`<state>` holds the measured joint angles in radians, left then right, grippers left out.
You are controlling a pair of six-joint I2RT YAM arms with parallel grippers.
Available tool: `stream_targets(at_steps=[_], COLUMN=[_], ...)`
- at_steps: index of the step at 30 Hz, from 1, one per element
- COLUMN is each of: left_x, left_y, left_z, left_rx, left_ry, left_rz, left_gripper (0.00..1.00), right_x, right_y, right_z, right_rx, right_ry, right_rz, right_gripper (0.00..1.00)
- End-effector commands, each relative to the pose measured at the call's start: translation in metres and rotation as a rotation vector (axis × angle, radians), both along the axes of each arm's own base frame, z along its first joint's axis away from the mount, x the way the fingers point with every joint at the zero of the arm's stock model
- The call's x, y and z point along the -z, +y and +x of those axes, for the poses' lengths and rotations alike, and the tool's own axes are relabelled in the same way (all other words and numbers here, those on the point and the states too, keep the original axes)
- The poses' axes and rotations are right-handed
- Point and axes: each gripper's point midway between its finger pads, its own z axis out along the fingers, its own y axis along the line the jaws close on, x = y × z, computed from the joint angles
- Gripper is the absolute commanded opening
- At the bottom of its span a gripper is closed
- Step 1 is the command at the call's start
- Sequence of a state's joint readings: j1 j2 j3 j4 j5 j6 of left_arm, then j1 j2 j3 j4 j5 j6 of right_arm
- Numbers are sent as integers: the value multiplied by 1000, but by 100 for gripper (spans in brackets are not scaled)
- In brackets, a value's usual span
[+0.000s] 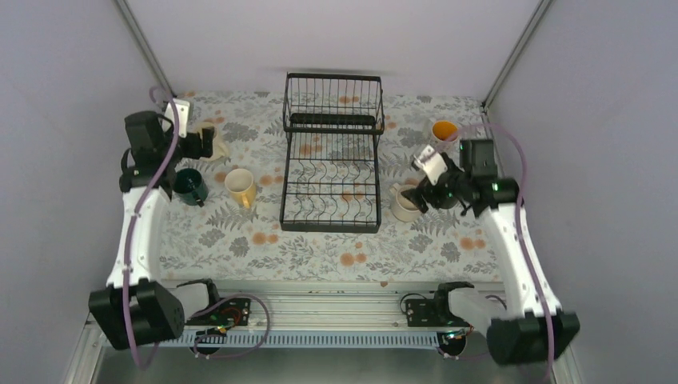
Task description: Unload the cups from the dish rack
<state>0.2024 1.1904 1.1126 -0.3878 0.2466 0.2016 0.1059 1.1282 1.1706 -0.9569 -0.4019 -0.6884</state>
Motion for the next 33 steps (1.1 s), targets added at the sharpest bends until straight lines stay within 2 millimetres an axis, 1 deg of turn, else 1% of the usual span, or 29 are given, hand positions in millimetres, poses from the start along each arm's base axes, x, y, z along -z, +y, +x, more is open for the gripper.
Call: stream_targets(at_steps=[1, 3, 6, 7, 9, 10, 11, 12, 14, 15, 16, 18, 21, 29, 33], left_x=[13, 25, 48, 54, 56, 56, 61, 67, 86, 92, 94, 92, 93, 103, 102], left_y=[-8, -12, -23, -27, -28, -31, -37, -44, -52, -55, -53, -54, -55, -62, -61], left_z=[-24, -39, -61, -67, -74, -77, -81, -84, -91, -93, -94, -94, -93, -96, -95], left_rx=[30, 46, 98, 122, 129, 150, 191, 225, 267, 285, 275, 270, 273, 324, 313], left_ry=[-53, -52, -30, -28, -43, -40, -28, -18, 1, 2, 1, -7, 4, 36, 38], left_rz=[46, 65, 65, 72, 88, 94, 98, 83, 63, 61, 61, 46, 31, 19, 17], left_gripper=[100, 100, 100, 100, 100, 100, 100, 100, 100, 100, 100, 100, 100, 100, 100], right_x=[-14, -17, -6, -1, 14, 19, 24, 29, 37, 38, 36, 30, 28, 38, 38], right_y=[23, 19, 11, 6, -5, -13, -17, -20, -18, -17, -19, -17, -15, -16, -16], right_z=[-35, -49, -63, -64, -62, -59, -57, -56, -58, -59, -57, -60, -63, -60, -61], right_rx=[-105, -87, -59, -37, 16, 57, 83, 106, 100, 100, 120, 119, 108, 110, 104], right_ry=[-213, -308, -378, -398, -416, -427, -434, -437, -440, -451, -468, -490, -498, -470, -470], right_rz=[156, 166, 141, 121, 69, 42, 33, 34, 47, 56, 70, 94, 101, 83, 84], right_gripper=[100, 100, 100, 100, 100, 100, 100, 100, 100, 100, 100, 100, 100, 100, 100])
